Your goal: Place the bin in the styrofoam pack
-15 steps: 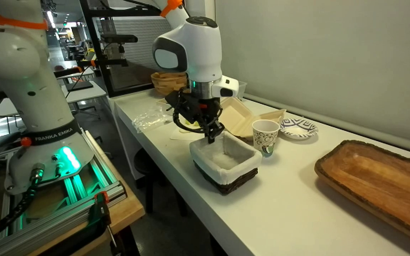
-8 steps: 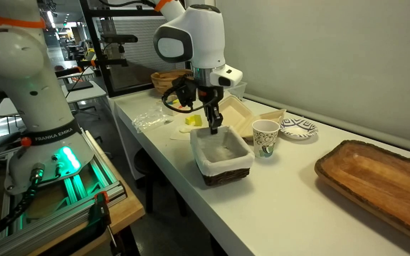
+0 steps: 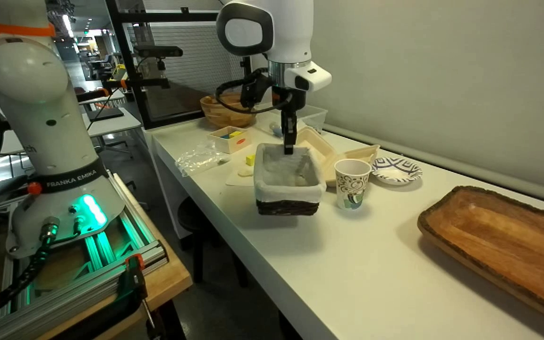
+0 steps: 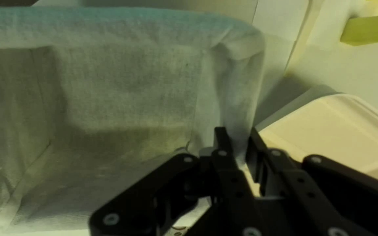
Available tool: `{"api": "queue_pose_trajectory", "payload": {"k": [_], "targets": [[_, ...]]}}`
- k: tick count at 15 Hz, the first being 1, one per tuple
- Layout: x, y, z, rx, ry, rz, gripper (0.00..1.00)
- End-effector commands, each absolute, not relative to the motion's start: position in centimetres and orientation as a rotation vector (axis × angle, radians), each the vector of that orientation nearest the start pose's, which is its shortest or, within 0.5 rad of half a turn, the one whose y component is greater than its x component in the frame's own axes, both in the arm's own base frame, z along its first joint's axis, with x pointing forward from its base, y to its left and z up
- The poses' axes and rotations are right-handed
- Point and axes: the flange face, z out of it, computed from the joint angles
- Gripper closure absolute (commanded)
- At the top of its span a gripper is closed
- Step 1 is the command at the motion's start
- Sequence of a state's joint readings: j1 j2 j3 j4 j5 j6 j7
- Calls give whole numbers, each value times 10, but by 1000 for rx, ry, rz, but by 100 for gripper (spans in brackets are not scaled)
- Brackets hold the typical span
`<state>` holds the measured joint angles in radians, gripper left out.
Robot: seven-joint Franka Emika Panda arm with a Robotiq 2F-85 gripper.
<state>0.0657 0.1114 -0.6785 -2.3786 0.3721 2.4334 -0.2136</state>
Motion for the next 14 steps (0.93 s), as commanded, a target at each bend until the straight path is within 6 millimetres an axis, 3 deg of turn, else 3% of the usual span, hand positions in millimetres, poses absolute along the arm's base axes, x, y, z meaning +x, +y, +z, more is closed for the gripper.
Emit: {"api": "queue_pose_trajectory", "payload": {"k": [1, 2, 7, 14], "targets": [[407, -288, 284, -2807, 1003, -71, 83], [406, -283, 282, -2804, 1001, -56, 96], [450, -255, 293, -2762, 1032, -36, 96], [514, -251, 334, -2572, 1254, 41, 96]]}}
